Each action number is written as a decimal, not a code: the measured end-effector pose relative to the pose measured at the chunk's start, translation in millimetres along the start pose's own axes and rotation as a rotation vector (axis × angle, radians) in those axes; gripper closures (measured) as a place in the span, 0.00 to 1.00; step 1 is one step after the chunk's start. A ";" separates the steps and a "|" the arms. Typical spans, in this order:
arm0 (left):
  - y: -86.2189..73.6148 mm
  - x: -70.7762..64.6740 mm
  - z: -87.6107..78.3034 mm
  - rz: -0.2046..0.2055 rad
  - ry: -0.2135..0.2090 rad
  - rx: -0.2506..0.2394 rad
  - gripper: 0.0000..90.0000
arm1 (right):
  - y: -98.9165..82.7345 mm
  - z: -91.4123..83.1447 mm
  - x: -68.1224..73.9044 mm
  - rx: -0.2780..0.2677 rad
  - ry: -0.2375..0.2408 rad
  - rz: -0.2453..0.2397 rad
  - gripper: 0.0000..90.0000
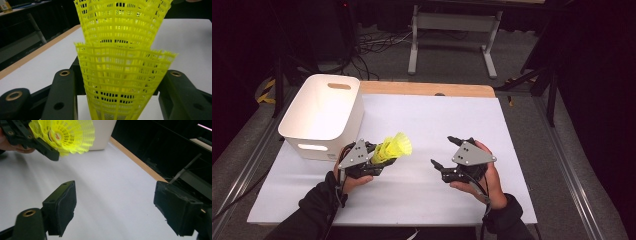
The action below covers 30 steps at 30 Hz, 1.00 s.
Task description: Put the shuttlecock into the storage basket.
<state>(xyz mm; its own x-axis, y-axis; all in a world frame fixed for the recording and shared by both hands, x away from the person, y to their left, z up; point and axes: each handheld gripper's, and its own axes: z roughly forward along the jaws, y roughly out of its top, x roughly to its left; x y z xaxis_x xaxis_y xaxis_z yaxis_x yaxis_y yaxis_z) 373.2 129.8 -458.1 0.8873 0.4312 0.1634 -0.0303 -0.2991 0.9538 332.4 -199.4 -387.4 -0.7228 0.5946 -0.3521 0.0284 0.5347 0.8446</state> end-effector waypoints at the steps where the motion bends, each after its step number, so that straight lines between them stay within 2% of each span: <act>1: 0.4 0.5 -1.0 0.005 0.003 0.001 0.57 | -2.4 -0.1 -0.4 0.001 -0.005 0.005 0.22; 10: 3.6 2.5 -9.7 0.003 0.020 -0.021 0.57 | -29.7 -2.1 -0.7 -0.010 -0.022 0.028 0.21; 13: 5.2 3.2 -14.3 0.006 0.027 -0.029 0.57 | -46.2 -2.5 -1.7 0.012 -0.034 0.059 0.21; 19: 6.8 4.6 -22.1 0.005 0.042 -0.040 0.57 | -64.8 -5.5 -3.1 0.022 -0.037 0.090 0.20; 22: 8.0 6.6 -27.0 0.003 0.052 -0.047 0.57 | -72.2 -6.9 -3.6 0.017 -0.060 0.106 0.19; 30: 11.0 8.2 -34.9 0.004 0.070 -0.064 0.57 | -79.9 -8.0 -3.5 0.004 -0.070 0.111 0.19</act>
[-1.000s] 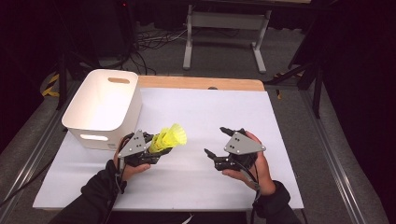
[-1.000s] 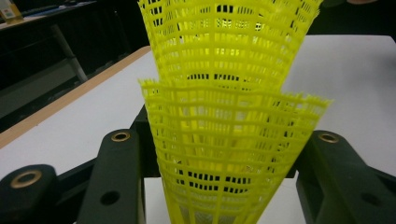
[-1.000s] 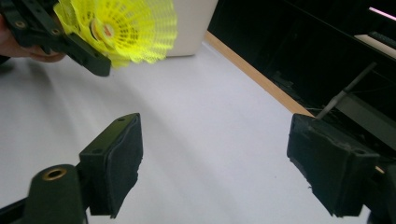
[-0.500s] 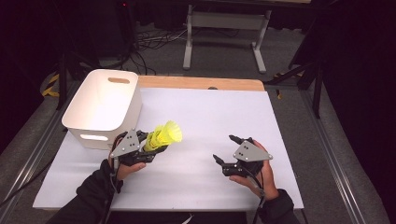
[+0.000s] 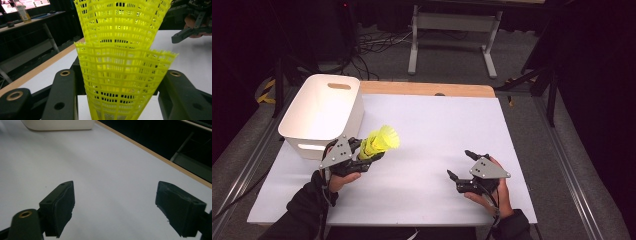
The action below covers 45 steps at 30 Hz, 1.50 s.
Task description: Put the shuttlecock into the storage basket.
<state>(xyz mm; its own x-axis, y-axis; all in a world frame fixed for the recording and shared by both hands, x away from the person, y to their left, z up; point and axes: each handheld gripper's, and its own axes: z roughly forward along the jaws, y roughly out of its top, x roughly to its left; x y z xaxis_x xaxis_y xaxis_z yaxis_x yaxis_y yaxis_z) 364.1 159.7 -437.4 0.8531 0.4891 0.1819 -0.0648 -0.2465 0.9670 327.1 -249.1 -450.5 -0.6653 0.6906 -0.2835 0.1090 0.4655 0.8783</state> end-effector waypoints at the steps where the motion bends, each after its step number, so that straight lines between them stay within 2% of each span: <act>1: 0.6 0.3 -1.2 0.000 0.000 -0.003 0.57 | -0.4 0.4 -0.2 -0.001 -0.002 -0.002 0.19; 17: 4.9 3.3 -11.5 -0.002 0.029 -0.016 0.58 | -3.6 8.7 3.8 0.016 0.027 -0.004 0.19; 45: 12.6 10.9 -29.8 -0.015 0.069 -0.061 0.59 | -5.5 11.9 3.3 0.032 0.039 -0.006 0.18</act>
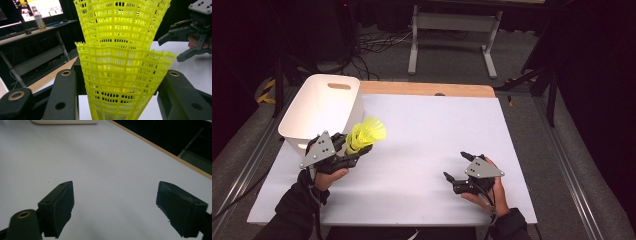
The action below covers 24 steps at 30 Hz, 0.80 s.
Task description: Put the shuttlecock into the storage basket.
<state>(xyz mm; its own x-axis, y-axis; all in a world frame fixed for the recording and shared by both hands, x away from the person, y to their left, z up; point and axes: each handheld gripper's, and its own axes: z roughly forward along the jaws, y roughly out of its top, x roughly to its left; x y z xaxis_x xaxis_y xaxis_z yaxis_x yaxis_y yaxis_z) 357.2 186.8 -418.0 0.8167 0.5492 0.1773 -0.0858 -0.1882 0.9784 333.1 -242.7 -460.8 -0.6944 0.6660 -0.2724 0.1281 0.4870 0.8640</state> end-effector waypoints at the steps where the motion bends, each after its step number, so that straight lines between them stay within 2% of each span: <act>1: 0.3 0.5 -0.6 0.002 0.003 -0.003 0.59 | 0.0 0.0 -0.1 0.000 0.000 0.001 0.18; 24: 9.4 11.9 -20.8 -0.019 0.045 -0.053 0.59 | 0.2 -0.6 0.0 -0.002 -0.001 -0.001 0.18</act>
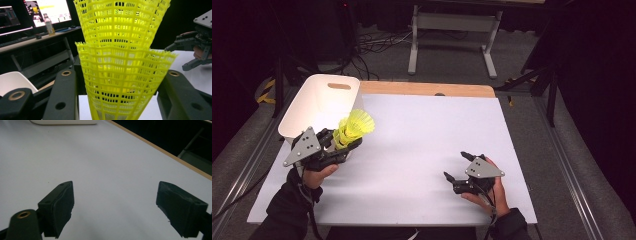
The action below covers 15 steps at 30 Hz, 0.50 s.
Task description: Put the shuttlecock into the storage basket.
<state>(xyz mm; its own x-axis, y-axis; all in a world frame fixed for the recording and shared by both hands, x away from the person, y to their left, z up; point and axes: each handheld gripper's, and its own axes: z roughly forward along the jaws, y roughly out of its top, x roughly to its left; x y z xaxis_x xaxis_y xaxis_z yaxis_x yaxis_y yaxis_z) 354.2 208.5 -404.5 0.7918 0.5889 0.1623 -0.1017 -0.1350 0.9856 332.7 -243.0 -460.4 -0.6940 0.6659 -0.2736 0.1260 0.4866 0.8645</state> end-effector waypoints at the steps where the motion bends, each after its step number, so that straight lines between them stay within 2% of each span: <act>1: 0.4 0.2 -0.5 -0.003 0.001 -0.001 0.59 | 0.0 -0.1 0.0 0.001 0.000 0.000 0.18; 8: 2.5 3.1 -4.3 0.001 0.013 0.000 0.59 | 0.1 0.0 0.0 0.001 0.000 0.000 0.18; 15: 4.6 7.2 -9.7 -0.014 0.029 -0.011 0.59 | 0.1 -0.4 -0.2 -0.001 0.000 0.004 0.18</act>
<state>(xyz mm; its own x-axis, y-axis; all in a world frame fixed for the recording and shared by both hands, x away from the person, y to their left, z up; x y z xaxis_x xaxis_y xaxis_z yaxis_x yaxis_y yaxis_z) 353.6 219.9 -398.3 0.7754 0.6134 0.1496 -0.0977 -0.1175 0.9883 332.5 -243.2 -460.0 -0.6938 0.6676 -0.2699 0.1282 0.4833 0.8660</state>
